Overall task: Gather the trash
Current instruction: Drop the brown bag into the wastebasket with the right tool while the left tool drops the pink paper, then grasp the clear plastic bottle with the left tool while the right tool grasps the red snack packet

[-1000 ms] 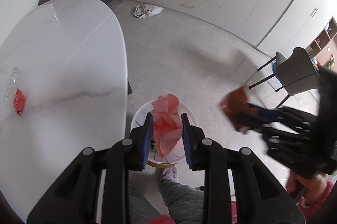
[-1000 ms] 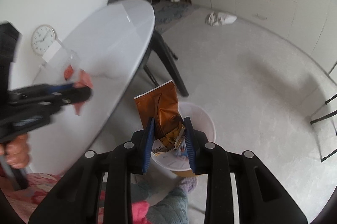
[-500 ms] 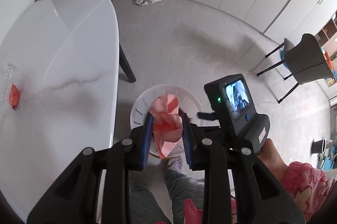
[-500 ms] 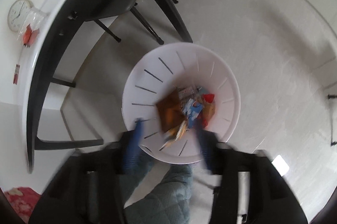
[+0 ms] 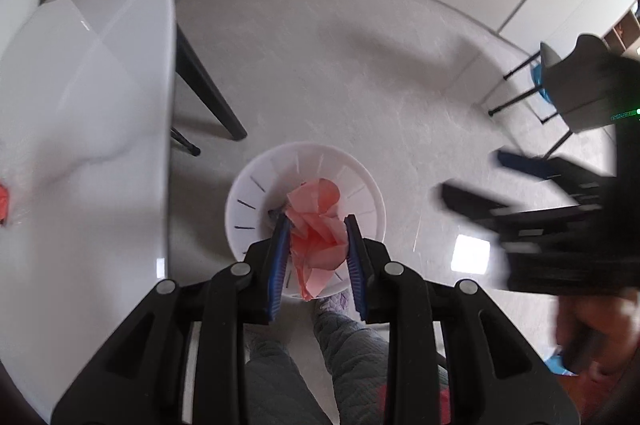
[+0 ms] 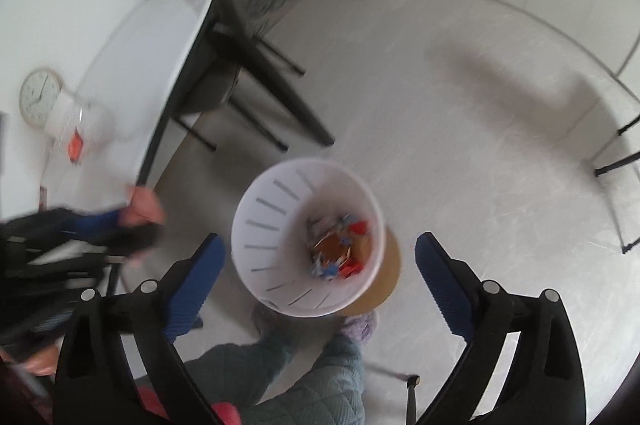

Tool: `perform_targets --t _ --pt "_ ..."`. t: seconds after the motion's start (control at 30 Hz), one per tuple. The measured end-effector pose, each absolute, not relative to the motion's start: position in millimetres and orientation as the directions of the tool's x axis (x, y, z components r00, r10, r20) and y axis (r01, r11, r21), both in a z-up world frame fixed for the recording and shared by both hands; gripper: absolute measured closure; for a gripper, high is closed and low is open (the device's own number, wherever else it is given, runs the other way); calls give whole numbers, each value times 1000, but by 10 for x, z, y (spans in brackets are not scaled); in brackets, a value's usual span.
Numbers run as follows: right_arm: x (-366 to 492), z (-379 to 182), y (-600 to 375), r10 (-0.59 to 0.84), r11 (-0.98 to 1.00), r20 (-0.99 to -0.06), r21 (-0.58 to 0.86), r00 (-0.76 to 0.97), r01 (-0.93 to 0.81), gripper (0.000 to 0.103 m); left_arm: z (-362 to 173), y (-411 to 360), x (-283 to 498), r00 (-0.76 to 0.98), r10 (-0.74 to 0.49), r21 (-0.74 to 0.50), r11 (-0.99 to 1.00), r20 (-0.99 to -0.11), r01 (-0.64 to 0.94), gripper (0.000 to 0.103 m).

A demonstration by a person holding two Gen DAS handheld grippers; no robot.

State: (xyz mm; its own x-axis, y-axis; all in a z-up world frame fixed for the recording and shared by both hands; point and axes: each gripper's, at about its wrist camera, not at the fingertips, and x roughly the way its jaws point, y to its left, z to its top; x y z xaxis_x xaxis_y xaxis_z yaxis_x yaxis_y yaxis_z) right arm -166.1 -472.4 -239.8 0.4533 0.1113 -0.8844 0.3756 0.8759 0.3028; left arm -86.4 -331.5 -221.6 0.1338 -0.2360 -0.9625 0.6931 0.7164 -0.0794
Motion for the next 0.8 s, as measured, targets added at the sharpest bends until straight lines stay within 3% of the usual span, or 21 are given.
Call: perform_targets --t 0.1,0.23,0.33,0.8 --pt "-1794 -2232 -4822 86 865 -878 300 471 402 7 -2497 -3396 -863 96 -199 -74 703 -975 707 67" --pt "-1939 -2185 -4899 70 855 -882 294 466 428 7 -2769 -3470 -913 68 -168 -70 700 -983 710 34" --pt "-2008 -2181 -4897 66 850 -884 293 463 438 7 -2824 -3485 -982 66 -158 -63 694 -985 717 21" --pt "-1902 -1657 -4636 47 870 -841 300 540 391 7 -1668 -2970 -882 226 -343 -111 737 -912 667 8"
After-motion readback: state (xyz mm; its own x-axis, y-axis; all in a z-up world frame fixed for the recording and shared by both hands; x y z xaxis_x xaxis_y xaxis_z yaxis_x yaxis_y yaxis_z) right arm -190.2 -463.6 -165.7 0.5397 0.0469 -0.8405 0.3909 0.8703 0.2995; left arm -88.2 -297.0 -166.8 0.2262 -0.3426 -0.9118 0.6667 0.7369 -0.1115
